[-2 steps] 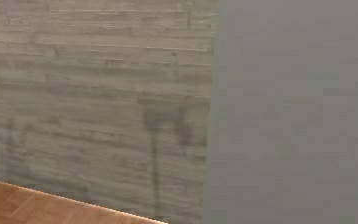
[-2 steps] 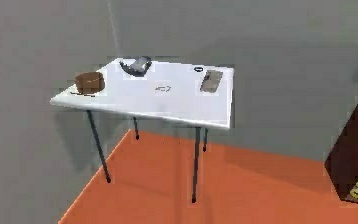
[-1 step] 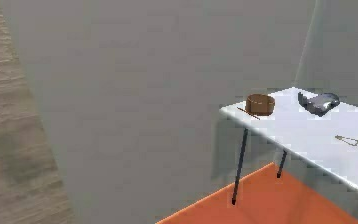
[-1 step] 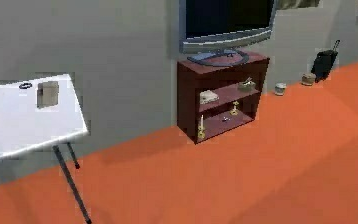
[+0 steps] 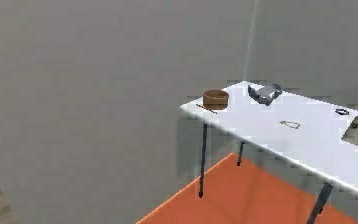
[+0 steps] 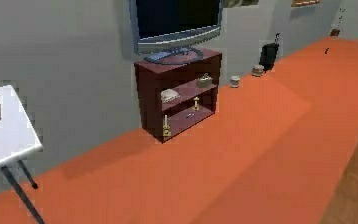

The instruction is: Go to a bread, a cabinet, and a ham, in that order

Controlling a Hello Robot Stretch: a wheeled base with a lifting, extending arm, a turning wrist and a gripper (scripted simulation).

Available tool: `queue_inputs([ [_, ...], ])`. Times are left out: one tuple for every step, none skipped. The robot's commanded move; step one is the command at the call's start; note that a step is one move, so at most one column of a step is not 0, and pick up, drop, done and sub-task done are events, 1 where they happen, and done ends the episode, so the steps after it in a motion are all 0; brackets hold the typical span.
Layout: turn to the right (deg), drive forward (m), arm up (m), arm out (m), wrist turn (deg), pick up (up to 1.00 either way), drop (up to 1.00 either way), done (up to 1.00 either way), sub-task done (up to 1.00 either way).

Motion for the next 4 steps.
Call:
queue_inputs([
  [0.0, 0.05, 0.0, 0.0, 0.0, 0.0, 0.0, 0.0, 0.0],
  [-45.0, 0.0, 0.0, 0.0, 0.0, 0.0, 0.0, 0.0, 0.0],
  [-42.0, 0.0, 0.0, 0.0, 0.0, 0.0, 0.0, 0.0, 0.0],
  [0.0, 0.6, 0.0, 0.0, 0.0, 0.0, 0.0, 0.0, 0.0],
])
